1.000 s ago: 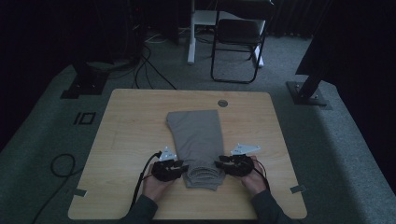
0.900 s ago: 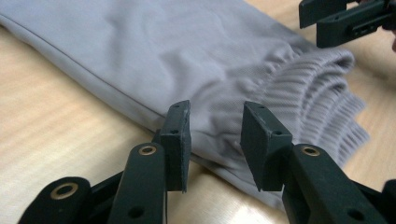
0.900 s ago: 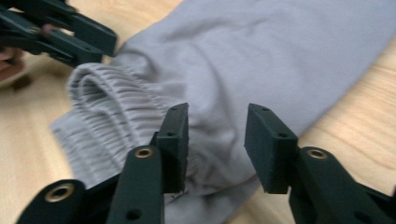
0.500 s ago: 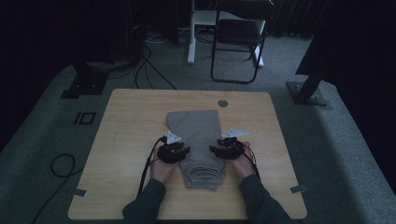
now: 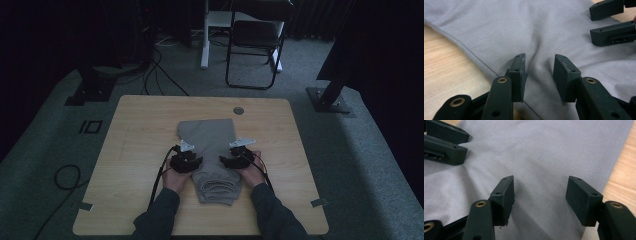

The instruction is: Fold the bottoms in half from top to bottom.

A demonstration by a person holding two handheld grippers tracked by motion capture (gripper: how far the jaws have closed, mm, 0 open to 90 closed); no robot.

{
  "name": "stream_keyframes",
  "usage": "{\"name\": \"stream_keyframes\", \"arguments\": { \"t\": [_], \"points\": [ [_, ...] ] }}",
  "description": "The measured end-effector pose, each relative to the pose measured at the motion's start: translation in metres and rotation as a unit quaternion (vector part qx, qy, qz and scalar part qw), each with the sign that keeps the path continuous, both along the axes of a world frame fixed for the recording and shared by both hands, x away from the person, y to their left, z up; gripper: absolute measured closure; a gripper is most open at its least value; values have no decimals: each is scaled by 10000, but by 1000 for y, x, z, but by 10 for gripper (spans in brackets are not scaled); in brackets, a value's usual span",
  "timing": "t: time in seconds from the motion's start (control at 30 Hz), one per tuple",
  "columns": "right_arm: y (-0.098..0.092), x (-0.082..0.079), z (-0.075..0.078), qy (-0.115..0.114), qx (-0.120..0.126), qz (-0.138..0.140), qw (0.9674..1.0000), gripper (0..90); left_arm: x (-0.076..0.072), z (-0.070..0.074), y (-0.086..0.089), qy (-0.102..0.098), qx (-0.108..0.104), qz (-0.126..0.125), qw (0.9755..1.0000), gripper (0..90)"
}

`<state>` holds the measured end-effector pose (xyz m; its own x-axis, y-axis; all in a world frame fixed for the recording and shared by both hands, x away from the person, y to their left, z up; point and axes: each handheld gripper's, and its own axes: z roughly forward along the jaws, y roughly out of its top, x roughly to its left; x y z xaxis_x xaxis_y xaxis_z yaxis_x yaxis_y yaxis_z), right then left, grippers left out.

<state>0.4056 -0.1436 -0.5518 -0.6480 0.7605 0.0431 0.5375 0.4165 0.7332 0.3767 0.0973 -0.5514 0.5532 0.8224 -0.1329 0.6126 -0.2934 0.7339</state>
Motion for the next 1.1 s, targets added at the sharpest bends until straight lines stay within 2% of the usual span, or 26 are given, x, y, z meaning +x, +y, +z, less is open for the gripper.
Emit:
{"name": "stream_keyframes", "arguments": {
  "t": [0.27,0.57,0.7,0.77,0.93,1.0,1.1],
  "points": [
    [-3,-26,0,0,-23,177,9998,400,-31,-2,6,-17,-138,-188,9997,629],
    [-2,-72,-1,-93,-125,303,9994,399,-67,-1,10,37,-102,-403,9991,629],
    [-4,-87,-2,-87,-106,325,9994,399,-81,-1,9,32,-56,-484,9988,629],
    [-4,-93,-1,-78,-123,330,9993,399,-87,0,8,98,-83,-508,9986,629],
    [-5,-105,2,-5,-232,440,9988,428,-91,3,7,142,55,-619,9980,628],
    [-8,-103,3,-76,-205,455,9987,440,-87,6,9,31,63,-530,9986,620],
    [-14,-93,9,-151,-116,234,9995,456,-73,17,19,-174,35,-234,9996,609]
  ]
}}
